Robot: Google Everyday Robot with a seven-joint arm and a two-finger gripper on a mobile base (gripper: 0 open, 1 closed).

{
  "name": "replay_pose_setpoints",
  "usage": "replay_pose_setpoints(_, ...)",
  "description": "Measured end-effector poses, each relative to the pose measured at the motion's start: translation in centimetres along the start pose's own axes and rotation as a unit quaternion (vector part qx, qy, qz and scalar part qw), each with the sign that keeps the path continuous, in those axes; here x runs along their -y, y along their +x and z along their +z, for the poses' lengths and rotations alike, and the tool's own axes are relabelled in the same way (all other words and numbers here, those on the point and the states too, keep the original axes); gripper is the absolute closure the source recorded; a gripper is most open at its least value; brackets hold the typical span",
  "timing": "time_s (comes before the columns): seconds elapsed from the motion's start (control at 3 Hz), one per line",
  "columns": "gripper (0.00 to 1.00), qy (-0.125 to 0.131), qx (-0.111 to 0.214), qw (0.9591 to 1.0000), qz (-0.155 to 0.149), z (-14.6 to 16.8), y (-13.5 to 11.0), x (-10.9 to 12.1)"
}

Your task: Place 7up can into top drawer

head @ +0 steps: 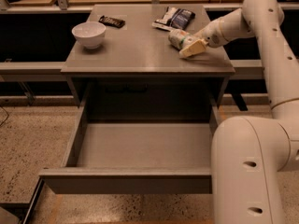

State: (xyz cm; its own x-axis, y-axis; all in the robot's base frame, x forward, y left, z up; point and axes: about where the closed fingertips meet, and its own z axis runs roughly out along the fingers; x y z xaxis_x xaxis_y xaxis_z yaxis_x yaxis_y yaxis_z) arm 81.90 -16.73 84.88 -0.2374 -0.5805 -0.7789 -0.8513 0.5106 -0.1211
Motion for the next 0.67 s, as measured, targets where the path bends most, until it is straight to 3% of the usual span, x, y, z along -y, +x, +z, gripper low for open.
replay_pose_setpoints(0.67,0.87,0.012,0.013,0.9997,-0.014,-2.1,-1.9,0.1)
